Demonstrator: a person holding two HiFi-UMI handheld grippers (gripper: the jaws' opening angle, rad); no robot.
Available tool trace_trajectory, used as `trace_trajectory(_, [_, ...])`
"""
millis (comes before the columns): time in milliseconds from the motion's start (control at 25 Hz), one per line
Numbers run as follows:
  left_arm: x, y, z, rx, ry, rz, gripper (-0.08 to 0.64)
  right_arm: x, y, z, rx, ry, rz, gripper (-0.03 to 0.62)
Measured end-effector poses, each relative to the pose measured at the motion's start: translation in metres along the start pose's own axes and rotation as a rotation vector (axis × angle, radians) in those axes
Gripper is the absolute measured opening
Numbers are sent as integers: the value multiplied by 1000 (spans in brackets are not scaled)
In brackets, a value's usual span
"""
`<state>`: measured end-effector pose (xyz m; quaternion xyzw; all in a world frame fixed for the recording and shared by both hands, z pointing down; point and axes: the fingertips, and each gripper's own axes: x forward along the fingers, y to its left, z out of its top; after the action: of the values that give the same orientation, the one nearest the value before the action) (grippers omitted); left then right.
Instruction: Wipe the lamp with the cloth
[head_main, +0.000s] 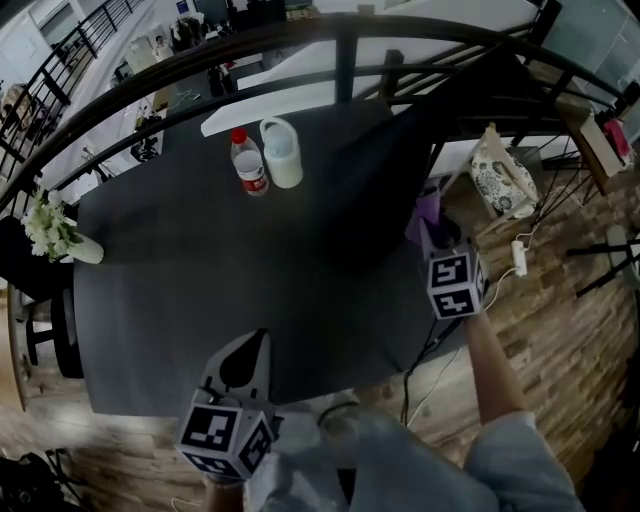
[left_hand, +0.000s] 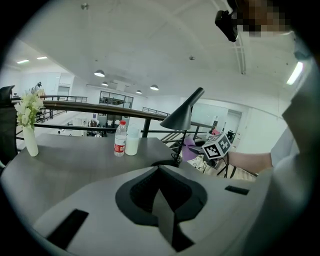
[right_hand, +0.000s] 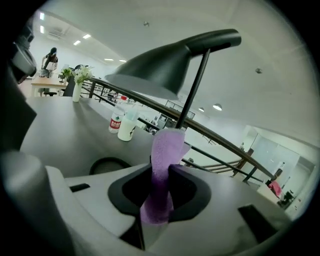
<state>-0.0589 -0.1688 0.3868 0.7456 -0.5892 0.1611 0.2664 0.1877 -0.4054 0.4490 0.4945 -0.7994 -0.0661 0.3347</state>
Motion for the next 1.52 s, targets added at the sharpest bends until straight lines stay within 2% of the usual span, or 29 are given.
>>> trace_trajectory(160, [2, 10, -1, -12, -42, 14, 0, 4, 24, -20, 29, 32, 27, 89])
trace_trajectory(360, [6, 10, -10, -29, -15, 19, 0, 13, 55, -39, 80, 72, 67, 88])
trace_trajectory(680, [1, 20, -23, -58, 7, 59, 0, 50, 90, -68, 36, 139, 108, 87])
trace_trajectory(1120, [-4, 31, -41, -80, 36, 109, 0, 93, 123, -53, -73, 184, 164, 89])
trace_trajectory(1520, [6, 26, -37, -60, 38, 85, 1, 92, 183, -23, -188, 125, 335, 89])
